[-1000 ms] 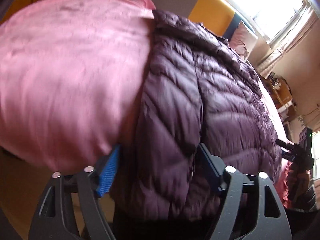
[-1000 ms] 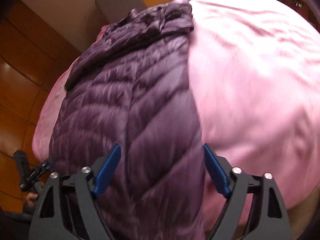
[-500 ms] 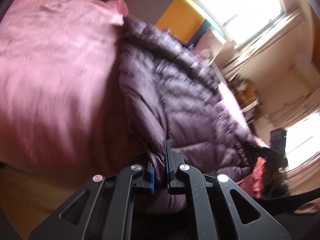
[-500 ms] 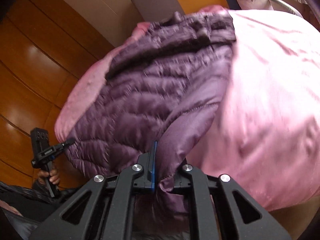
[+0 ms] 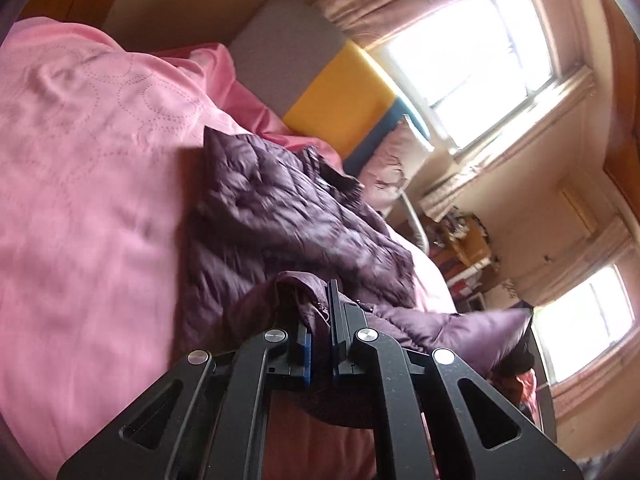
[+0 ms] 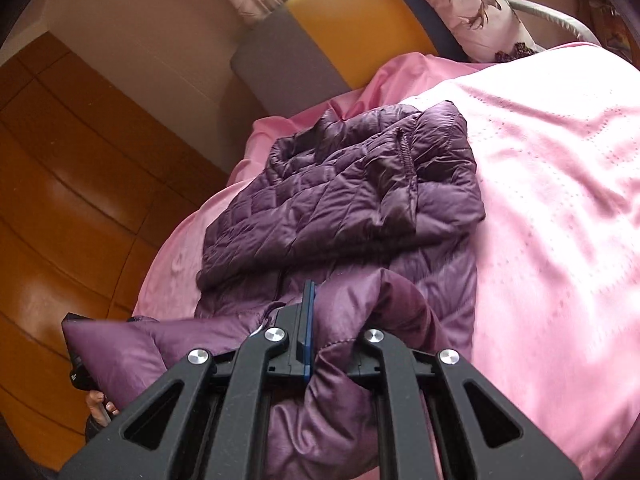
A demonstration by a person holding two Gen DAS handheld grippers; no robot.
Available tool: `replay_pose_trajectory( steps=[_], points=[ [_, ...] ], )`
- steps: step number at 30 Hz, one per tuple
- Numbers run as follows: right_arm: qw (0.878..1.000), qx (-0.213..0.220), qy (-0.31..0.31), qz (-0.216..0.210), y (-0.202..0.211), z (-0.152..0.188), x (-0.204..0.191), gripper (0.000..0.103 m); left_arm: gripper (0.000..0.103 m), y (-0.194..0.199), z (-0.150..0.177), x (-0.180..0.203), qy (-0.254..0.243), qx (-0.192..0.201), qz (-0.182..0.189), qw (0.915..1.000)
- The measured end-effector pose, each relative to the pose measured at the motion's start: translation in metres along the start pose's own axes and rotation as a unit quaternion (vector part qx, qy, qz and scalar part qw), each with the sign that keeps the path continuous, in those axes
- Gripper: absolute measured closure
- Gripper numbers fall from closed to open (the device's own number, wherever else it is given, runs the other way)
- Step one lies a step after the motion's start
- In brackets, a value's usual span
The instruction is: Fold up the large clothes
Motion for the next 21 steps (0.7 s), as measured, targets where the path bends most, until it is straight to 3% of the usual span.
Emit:
replay_pose_trajectory(
  steps=[5,7,8,10,12,14,17,21],
  points=[
    [0.999,-0.02,-0.024,0.021,-0.034,-0.023,0.017,0.094,0.098,-0.037,-0.033,-0.023,0.022,-0.009,-0.027,0.9993],
    [0.999,-0.028,-0.042,0.016,-0.046,-0.032,0.023,0.083,0.093,-0.047,-0.045,-0.036,0.047,-0.01,-0.038,0.9981],
    [0.998,-0.029,-0.048,0.012,-0.05,-0.036,0.025,0.079,0.085,-0.05,-0.047,-0.041,0.057,-0.013,-0.037,0.9976],
    [0.997,-0.03,-0.065,-0.005,-0.052,-0.042,0.028,0.058,0.069,-0.053,-0.055,-0.052,0.09,-0.008,-0.033,0.9954],
    [0.996,-0.027,-0.084,-0.03,-0.051,-0.047,0.03,0.032,0.033,-0.046,-0.063,-0.058,0.11,0.016,-0.021,0.9936],
    [0.995,-0.013,-0.087,-0.046,-0.043,-0.05,0.028,0.023,0.021,-0.029,-0.069,-0.062,0.115,0.058,-0.019,0.9915],
    [0.995,0.012,-0.081,-0.052,-0.026,-0.044,0.028,0.01,0.021,-0.017,-0.063,-0.073,0.12,0.061,-0.021,0.9906],
    [0.996,0.036,-0.074,-0.019,-0.004,-0.02,0.044,0.005,0.021,-0.025,-0.03,-0.079,0.092,0.011,-0.039,0.9949]
  ],
)
Point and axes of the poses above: each gripper's, at about its wrist camera, not at the fingertips, and y roughly against the way its jaws point, x to its right, z to its underside, the point moved 7 cm from there along -y, roughly the way its jaws point, and after that the axes turned 10 degrees about z, right-handed, at the moved point
